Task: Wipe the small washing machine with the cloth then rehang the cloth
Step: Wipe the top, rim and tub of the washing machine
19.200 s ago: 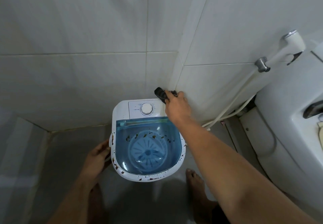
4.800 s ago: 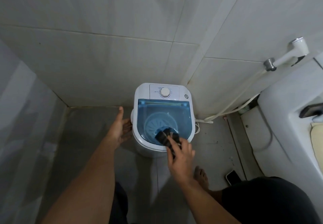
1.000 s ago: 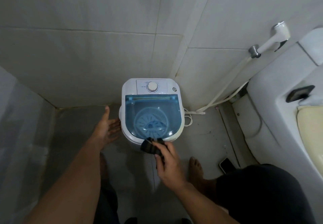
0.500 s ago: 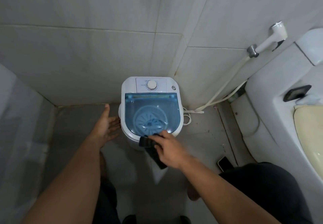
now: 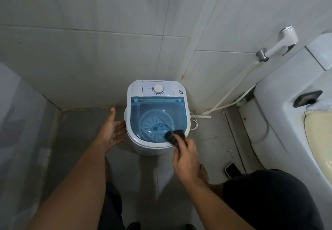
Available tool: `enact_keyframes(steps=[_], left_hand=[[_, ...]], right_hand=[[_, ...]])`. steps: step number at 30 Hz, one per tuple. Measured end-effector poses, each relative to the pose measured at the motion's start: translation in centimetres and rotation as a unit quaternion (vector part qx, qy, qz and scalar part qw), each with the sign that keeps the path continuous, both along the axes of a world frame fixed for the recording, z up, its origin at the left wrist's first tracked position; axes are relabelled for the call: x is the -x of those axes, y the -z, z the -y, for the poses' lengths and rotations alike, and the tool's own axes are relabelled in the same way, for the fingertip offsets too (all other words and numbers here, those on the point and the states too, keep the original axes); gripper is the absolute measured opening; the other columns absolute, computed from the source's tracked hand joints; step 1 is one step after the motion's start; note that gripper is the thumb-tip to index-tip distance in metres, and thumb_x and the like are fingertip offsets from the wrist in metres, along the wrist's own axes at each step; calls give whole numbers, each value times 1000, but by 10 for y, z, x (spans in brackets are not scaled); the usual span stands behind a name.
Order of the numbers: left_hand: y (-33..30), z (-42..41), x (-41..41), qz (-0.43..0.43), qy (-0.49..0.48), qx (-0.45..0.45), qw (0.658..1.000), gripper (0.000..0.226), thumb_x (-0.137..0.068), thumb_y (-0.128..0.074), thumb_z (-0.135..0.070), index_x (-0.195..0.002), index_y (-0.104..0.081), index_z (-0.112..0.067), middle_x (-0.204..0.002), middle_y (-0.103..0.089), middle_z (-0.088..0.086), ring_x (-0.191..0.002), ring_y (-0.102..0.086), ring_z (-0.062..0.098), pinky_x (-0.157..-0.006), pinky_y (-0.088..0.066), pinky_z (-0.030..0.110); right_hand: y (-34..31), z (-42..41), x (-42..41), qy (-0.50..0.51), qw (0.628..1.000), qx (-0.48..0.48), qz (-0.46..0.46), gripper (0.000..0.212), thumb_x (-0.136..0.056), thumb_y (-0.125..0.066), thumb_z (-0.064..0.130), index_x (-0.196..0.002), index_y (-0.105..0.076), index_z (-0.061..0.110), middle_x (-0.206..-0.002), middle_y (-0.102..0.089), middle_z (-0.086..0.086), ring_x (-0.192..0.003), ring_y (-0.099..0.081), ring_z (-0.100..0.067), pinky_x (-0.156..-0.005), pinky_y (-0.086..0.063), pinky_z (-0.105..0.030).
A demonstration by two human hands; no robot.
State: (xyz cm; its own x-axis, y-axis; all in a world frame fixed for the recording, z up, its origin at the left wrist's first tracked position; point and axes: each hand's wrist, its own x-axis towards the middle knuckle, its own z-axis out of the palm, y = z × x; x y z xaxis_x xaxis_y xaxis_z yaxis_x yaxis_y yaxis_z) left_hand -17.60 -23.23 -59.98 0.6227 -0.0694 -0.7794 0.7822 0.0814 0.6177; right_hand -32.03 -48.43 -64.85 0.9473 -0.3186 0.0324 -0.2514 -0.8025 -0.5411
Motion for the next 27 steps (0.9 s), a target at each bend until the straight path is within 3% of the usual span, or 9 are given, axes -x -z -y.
enact_keyframes(steps=[2,5,6,8,10,14,17,22,27], left_hand=[[1,1,-1,-3,0,-3,1000,101,-83,-33,-88,-140,-56,-9,-115,-67,2,-118,-60,22,-113,-39,50],[1,1,0,-5,0,-2,1000,100,-83,-33,-88,-139,-57,-9,-111,-68,0,-117,-61,21,-113,-39,50],[1,0,0,-5,1,0,1000,101,-82,-34,-89,-140,-57,-9,-112,-68,-1,-117,-61,20,-113,-40,49],[2,-2,0,-5,5,2,1000,103,-80,-34,-90,-140,-57,-10,-116,-68,0,-116,-62,19,-112,-40,49],[2,-5,0,-6,8,3,1000,104,-79,-33,-91,-140,-58,-11,-120,-68,1,-115,-63,18,-112,-41,49],[1,-7,1,-4,7,6,1000,104,-78,-34,-92,-139,-58,-11,-128,-68,4,-119,-62,20,-112,-42,50],[1,-8,1,-2,11,5,1000,106,-77,-34,-93,-140,-58,-11,-134,-66,6,-122,-61,22,-112,-41,51],[2,-7,0,-1,14,5,1000,107,-78,-33,-92,-142,-55,-10,-136,-64,6,-124,-60,23,-113,-41,51],[4,-6,0,-2,1,12,1000,105,-81,-29,-91,-139,-58,-9,-135,-65,8,-119,-62,24,-108,-45,47]], right_hand=[[-3,-24,16,-150,988,3,-36,57,-89,-55,20,-143,-52,37,-127,-53,-6,-108,-57,-31,-93,-52,-43],[-8,-50,28,-376,911,-86,-149,50,-96,-53,19,-144,-52,33,-131,-51,-5,-117,-57,-29,-104,-47,-36],[-12,-54,28,-367,910,-129,-139,47,-97,-53,18,-143,-53,30,-129,-52,-4,-118,-57,-25,-106,-46,-33],[-25,-51,17,-254,935,-238,-67,43,-98,-55,15,-139,-59,27,-127,-58,1,-123,-57,-12,-110,-43,-30],[-40,-30,-5,-150,946,-286,25,42,-96,-58,15,-135,-61,27,-127,-62,5,-125,-56,-3,-110,-41,-26],[-62,39,-66,24,957,-269,105,39,-96,-58,25,-134,-62,26,-127,-64,0,-122,-62,-18,-107,-49,-49],[-61,71,-102,92,965,-217,112,38,-98,-56,19,-136,-58,25,-128,-61,-4,-118,-60,-19,-108,-47,-52],[-23,20,-84,-26,986,-136,97,40,-99,-51,10,-138,-56,15,-124,-52,-8,-114,-55,-19,-106,-46,-47],[-15,-61,-44,-153,970,-170,78,41,-100,-51,12,-140,-54,18,-126,-51,-7,-117,-55,-21,-104,-47,-35]])
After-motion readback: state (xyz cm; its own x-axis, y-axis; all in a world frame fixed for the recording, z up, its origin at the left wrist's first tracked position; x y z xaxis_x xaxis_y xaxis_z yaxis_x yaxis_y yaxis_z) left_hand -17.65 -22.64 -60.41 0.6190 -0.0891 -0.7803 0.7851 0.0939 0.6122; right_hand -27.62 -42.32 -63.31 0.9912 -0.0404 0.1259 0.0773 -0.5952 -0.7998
